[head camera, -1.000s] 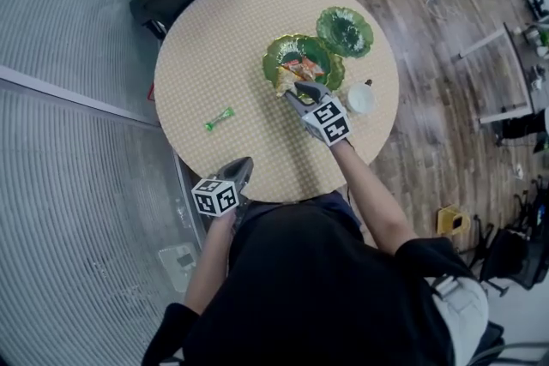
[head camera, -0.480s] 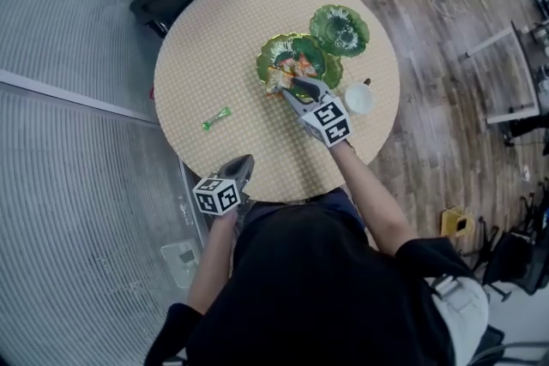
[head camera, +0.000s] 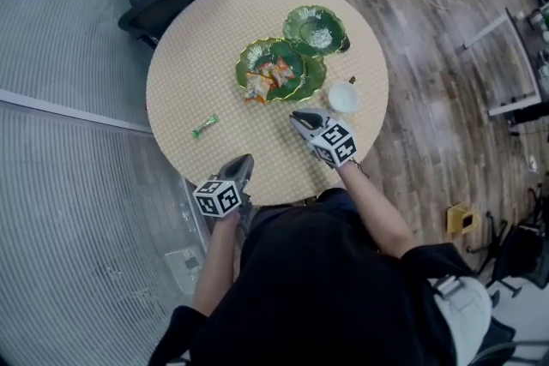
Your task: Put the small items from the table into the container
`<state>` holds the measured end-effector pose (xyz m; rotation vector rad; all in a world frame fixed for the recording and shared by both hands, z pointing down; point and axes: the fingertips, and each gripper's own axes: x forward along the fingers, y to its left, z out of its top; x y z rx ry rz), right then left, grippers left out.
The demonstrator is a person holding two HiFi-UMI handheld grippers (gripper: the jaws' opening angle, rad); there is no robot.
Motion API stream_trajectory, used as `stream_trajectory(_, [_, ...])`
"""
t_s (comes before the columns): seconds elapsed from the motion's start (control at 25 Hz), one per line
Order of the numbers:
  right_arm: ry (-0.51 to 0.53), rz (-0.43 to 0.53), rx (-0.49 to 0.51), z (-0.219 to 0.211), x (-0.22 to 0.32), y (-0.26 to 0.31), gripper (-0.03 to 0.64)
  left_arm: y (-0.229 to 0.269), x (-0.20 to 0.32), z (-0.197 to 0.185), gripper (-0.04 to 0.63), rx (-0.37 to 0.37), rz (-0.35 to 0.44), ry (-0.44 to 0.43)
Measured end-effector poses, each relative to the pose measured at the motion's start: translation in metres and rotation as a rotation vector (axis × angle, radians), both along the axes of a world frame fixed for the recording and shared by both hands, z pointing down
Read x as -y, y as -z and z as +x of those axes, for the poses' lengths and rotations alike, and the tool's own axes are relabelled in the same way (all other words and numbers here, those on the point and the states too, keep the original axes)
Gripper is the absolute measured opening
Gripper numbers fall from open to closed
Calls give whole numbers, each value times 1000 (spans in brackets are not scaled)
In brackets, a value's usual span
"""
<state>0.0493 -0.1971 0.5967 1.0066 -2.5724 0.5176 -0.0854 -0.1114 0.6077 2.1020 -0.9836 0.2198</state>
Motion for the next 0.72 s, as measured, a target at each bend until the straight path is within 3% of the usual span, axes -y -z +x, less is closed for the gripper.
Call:
stream_trajectory(0.28, [34, -86, -26, 29, -46, -40, 55, 2, -7, 22, 3, 30, 23, 48])
stream_trajectory(0.72, [156, -131, -27, 42, -76, -67, 55, 0, -22, 47, 2, 63, 41, 133])
